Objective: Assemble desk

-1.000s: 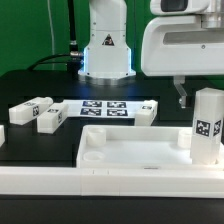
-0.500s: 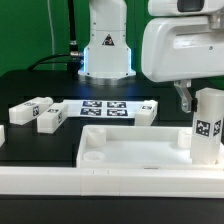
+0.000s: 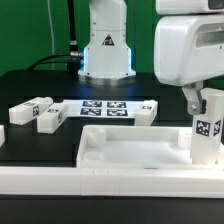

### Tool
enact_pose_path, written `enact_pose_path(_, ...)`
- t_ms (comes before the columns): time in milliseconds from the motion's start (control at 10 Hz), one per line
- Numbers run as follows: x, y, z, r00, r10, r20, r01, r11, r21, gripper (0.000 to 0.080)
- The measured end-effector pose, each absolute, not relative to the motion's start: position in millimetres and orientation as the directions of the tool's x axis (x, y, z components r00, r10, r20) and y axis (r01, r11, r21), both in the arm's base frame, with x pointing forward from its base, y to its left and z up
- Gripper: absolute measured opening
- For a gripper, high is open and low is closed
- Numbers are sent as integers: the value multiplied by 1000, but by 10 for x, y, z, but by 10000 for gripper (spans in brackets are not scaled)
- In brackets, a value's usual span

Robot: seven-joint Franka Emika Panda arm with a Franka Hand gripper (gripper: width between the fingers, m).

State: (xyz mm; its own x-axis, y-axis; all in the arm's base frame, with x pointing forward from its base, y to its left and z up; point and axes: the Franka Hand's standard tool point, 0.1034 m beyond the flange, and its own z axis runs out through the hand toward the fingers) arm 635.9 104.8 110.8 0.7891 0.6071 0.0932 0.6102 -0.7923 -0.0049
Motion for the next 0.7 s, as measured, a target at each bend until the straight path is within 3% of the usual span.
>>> enact_pose_path(100, 6357, 1049, 1105, 790, 606, 93, 609, -794, -5, 622)
enact_pose_path(300, 6357, 1049, 1103, 802, 591, 92, 594, -805, -7, 286)
enact_pose_path(700, 6356, 1051, 1101, 877, 471, 91, 475, -880, -22, 288)
